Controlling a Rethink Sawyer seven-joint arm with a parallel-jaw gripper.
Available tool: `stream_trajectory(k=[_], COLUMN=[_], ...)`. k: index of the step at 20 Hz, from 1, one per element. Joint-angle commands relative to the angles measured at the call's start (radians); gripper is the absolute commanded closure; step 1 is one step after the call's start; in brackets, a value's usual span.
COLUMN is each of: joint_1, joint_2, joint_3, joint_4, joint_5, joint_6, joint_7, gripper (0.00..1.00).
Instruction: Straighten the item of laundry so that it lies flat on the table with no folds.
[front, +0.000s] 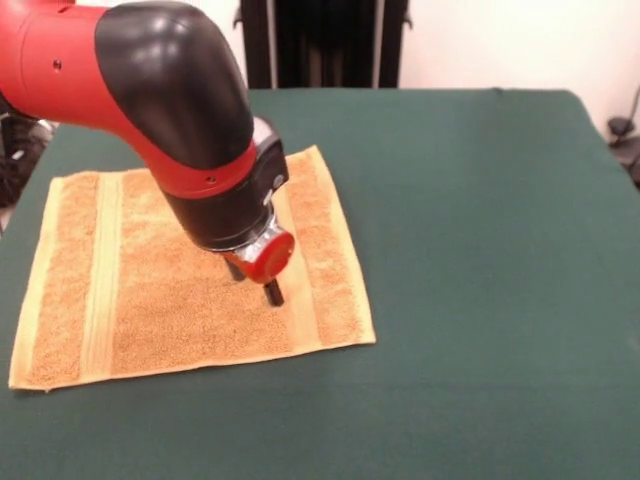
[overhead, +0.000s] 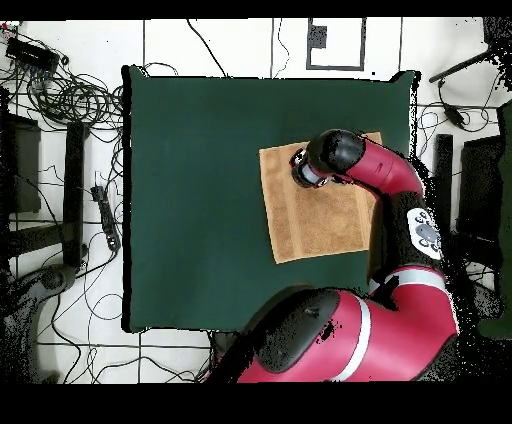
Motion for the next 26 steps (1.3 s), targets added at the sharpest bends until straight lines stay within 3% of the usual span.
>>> stream_trajectory(k=[1,4,10,13,18,26], joint_1=[0.111,0.167,0.265,0.232,0.076,-0.068], joint_2=[0.01,-0.045,-0.107,-0.115,-0.169,-0.187], joint_3=[0.053,-0.05,-0.249,-0.25,-0.105,-0.023], joint_4=[0.205,0.243,0.253,0.259,0.313,0.227], joint_5=[-0.066,-0.153,-0.276,-0.279,-0.256,-0.296], joint_6=[-0.163,-0.304,-0.337,-0.324,-0.338,-0.229], joint_7=[0.049,0.12,0.177,0.127,-0.054,-0.227], gripper=[0.0,0.0,0.0,0.0,0.0,0.0])
